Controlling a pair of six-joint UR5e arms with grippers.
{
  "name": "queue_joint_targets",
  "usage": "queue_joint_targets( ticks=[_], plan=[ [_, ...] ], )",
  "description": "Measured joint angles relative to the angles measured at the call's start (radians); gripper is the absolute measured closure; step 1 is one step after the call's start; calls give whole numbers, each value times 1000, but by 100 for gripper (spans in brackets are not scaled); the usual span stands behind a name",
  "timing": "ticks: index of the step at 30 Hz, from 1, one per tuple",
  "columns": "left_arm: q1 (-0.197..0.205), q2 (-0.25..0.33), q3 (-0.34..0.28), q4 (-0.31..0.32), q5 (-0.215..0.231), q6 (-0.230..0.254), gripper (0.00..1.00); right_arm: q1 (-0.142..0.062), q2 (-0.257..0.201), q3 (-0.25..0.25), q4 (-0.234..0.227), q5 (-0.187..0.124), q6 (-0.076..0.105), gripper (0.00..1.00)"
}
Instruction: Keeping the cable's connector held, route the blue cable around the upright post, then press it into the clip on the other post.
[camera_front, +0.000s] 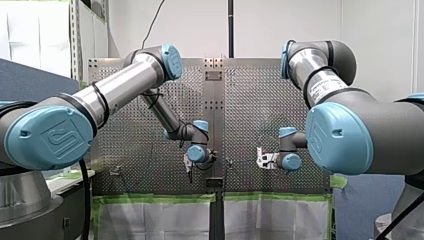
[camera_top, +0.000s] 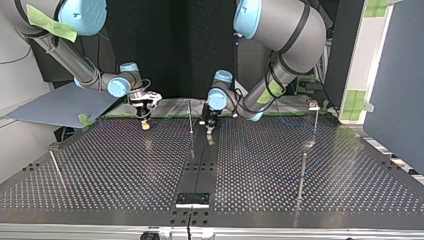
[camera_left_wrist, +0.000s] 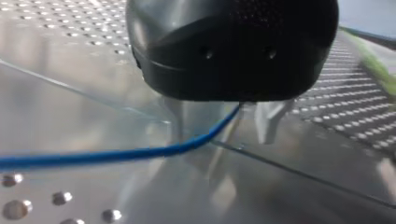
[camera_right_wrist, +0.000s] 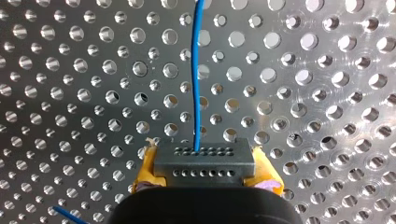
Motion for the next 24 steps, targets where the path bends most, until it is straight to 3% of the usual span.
queue_joint_targets(
  ticks=[11, 18, 24],
  plan=[
    [-28, 2, -14, -107, -18, 107, 0, -1, 0, 0, 0, -1, -1, 100],
    [-47, 34, -76, -172, -14, 179, 0, -4, 1, 0, 0, -11, -1, 100],
    [-66, 85, -131, -169, 16, 223, 0, -6, 1, 0, -1, -17, -1, 100]
  ],
)
